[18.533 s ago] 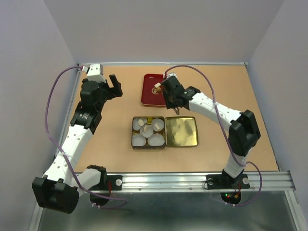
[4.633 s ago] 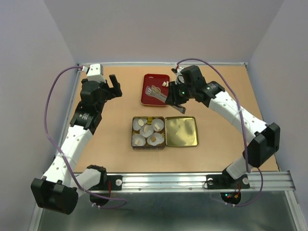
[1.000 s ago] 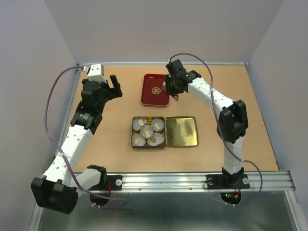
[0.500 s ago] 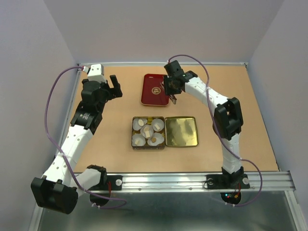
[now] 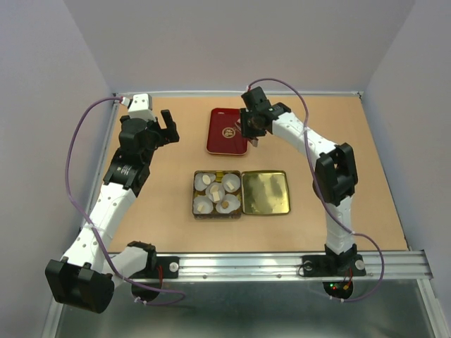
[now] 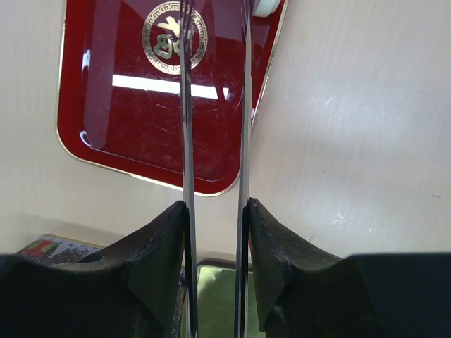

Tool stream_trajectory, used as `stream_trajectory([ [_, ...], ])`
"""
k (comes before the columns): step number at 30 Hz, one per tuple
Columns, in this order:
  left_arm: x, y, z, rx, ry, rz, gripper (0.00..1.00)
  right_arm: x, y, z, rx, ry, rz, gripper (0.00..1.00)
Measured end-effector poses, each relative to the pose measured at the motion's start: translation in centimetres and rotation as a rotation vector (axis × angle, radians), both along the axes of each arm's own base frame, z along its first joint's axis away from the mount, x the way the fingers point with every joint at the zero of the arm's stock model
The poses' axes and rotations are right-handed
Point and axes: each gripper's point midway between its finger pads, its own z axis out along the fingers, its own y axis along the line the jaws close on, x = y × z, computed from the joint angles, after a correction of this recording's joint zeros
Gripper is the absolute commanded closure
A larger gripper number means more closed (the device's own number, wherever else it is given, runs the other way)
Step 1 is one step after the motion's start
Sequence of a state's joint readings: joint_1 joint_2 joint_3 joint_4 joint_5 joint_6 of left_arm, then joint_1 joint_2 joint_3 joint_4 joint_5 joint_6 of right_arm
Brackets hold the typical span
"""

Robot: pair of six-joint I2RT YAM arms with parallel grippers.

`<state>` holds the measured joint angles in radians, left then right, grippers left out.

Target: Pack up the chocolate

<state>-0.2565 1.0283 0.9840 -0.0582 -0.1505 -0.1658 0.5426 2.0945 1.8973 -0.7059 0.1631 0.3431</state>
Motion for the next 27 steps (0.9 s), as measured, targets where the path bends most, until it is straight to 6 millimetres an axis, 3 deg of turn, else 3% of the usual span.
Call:
stream_trajectory([
  [5, -0.03, -0.17, 0.0, 0.0, 0.0, -0.005, 0.01, 0.03, 0.01, 1.17, 0.016, -0.021, -0.005, 0.55],
  [27, -0.04, -0.19, 0.0, 0.001, 0.0, -0.005, 0.01, 0.05, 0.03, 1.11, 0.032, -0.015, -0.028, 0.55],
])
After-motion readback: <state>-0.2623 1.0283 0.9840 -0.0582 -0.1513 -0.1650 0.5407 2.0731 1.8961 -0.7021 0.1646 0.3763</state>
